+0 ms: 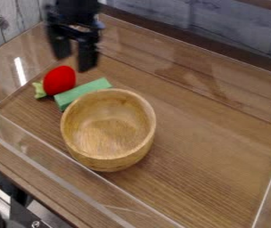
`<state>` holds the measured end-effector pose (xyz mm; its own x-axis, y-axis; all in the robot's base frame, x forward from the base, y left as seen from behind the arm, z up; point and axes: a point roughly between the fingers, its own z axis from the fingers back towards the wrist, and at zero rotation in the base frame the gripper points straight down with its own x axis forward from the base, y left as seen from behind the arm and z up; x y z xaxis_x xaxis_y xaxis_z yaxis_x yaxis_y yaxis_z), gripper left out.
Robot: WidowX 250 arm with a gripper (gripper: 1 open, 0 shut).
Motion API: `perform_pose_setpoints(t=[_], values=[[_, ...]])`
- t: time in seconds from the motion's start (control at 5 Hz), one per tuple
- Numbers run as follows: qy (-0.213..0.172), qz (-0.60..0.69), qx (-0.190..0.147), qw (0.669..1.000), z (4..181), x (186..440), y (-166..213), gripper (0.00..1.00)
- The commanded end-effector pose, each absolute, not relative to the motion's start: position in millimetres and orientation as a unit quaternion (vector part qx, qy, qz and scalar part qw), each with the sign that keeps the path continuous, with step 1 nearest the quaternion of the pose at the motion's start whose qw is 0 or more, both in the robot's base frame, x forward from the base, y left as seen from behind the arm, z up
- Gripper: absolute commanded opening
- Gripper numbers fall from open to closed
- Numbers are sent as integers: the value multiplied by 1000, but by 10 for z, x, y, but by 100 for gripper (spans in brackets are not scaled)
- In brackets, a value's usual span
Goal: Move the red fruit to the right
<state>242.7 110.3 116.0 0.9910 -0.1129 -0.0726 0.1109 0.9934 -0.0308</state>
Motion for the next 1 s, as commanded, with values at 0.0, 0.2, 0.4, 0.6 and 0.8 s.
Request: perform_pose_setpoints(t=[0.0, 0.2, 0.4, 0.6, 0.8], values=[[5, -74, -1, 997, 1233, 2442, 1349, 100], [-2, -70, -3, 998, 1105, 2486, 1463, 100], [-7, -61, -3, 998, 987, 2549, 1543, 100], [-11, -49, -2, 999, 909, 2638, 1619, 100], [-13, -41, -1, 999, 829, 2707, 1686, 100]])
